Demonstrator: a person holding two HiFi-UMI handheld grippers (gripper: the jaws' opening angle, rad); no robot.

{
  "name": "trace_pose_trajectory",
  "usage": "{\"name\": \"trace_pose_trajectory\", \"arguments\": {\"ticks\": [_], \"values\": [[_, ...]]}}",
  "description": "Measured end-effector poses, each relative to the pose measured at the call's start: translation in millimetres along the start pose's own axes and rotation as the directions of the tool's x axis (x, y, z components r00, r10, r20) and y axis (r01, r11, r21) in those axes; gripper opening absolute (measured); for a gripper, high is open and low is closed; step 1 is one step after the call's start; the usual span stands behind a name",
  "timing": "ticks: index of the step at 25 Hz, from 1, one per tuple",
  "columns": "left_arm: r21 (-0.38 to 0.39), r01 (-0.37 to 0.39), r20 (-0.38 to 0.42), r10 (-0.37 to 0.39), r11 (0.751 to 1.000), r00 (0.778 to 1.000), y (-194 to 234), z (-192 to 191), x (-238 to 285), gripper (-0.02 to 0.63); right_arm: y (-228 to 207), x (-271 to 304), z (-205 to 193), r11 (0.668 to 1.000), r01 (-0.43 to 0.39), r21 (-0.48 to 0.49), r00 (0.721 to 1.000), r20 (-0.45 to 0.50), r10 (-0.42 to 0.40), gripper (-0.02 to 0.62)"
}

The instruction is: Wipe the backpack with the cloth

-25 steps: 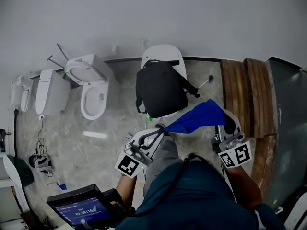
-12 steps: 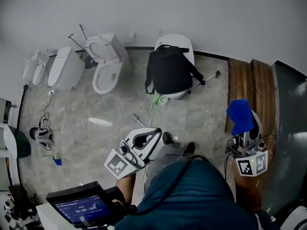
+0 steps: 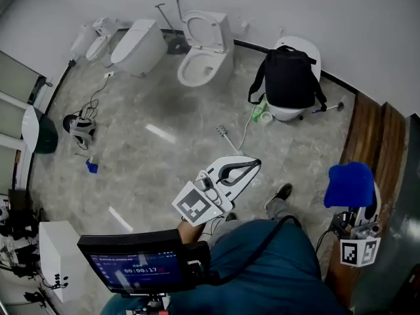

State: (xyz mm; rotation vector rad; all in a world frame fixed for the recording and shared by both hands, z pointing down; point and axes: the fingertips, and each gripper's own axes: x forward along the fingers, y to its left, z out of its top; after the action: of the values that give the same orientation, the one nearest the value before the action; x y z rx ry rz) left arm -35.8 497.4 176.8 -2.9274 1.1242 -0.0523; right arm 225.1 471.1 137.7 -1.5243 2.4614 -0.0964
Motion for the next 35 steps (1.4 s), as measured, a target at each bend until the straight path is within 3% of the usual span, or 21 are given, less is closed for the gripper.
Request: {"name": "trace_pose_trajectory", "arguments": {"ticks": [7, 13, 26, 35], "values": [[-0.026, 0.000, 0.047, 0.001, 1.000, 0.999, -56, 11, -121, 0.003, 101, -90, -9, 1.000, 0.021, 0.000, 0.999, -0.045, -0.021, 0.011], [-0.022, 0.014, 0.062, -0.012, 1.000, 0.998, -105, 23, -174, 0.003, 148, -150, 5, 1.000, 0.002, -0.003, 0.998, -0.067, -0.003, 0.011], [-0.007, -0.017, 0.100, 0.018, 1.000, 0.995, -220, 47, -188, 0.003, 156, -271, 53, 0.998, -0.042, -0.052, 0.998, -0.038, 0.040, 0.012], [-0.019, -0.050, 0.111, 0.052, 0.999, 0.992, -242, 51, -202, 0.003, 157, -296, 61, 0.994, -0.038, -0.105, 0.998, -0.055, 0.032, 0.011]]}}
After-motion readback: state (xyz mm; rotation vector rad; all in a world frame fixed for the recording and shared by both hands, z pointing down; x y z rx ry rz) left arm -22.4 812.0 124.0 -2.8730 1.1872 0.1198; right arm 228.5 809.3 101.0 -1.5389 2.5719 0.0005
